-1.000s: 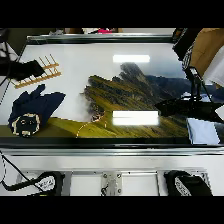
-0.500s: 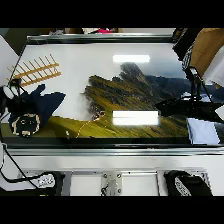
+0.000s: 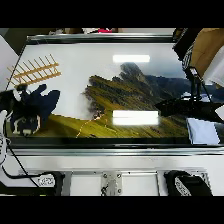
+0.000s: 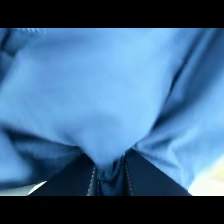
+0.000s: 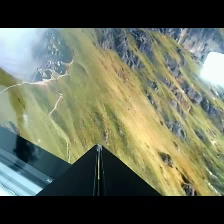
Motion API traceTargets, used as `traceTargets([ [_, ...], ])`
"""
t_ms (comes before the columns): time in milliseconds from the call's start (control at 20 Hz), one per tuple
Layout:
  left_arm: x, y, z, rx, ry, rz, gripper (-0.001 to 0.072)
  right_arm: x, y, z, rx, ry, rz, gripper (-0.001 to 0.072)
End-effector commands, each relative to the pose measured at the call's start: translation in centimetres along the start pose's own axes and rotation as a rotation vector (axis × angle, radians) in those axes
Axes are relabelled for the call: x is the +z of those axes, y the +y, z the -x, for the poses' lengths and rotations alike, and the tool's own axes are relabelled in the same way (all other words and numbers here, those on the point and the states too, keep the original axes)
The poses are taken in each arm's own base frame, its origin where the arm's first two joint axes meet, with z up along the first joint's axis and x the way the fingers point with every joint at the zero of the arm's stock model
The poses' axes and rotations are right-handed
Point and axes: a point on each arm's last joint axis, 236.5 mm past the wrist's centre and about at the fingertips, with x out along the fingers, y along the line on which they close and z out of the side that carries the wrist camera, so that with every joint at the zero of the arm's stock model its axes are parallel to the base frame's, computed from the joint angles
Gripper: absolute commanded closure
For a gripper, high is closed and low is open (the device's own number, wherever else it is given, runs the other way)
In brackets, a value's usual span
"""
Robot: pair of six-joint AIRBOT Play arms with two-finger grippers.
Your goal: Fold the clothes and pants, and hang the long-sleeved shirts on hangers.
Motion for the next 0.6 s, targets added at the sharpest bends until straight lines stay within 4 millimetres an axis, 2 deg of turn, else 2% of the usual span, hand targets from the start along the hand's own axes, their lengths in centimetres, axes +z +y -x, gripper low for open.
traceTargets([
  [0, 5.3, -4.3, 10.3, -0.072, -0.228, -0.029, 0.0693, 0.0, 0.0, 0.0, 0.0, 0.0, 0.0, 0.0693],
  [50, 6.4, -6.9, 14.1, -0.126, -0.309, -0.056, 0.0693, 0.0, 0.0, 0.0, 0.0, 0.0, -0.001, 0.0693],
  [150, 6.9, -13.6, 21.4, -0.265, -0.451, -0.143, 0.0693, 0.0, 0.0, 0.0, 0.0, 0.0, 0.0, 0.0693],
  [200, 6.4, -16.9, 24.4, -0.319, -0.513, -0.21, 0.0693, 0.0, 0.0, 0.0, 0.001, 0.0, -0.001, 0.0693],
  [300, 4.4, -23.1, 28.7, -0.401, -0.605, -0.353, 0.0693, 0.1, 0.3, 0.0, 0.012, -0.005, -0.007, 0.0693],
  [400, 1.5, -28.8, 31.0, -0.483, -0.634, -0.483, 0.0693, 0.8, 1.2, 0.1, 0.053, -0.034, -0.032, 0.0693],
  [450, -0.2, -31.6, 31.3, -0.518, -0.626, -0.548, 0.0693, 1.1, 1.8, 0.1, 0.079, -0.044, -0.046, 0.0693],
  [550, -3.4, -36.4, 30.5, -0.562, -0.576, -0.662, 0.0693, 1.3, 2.4, 0.2, 0.103, -0.052, -0.057, 0.0693],
])
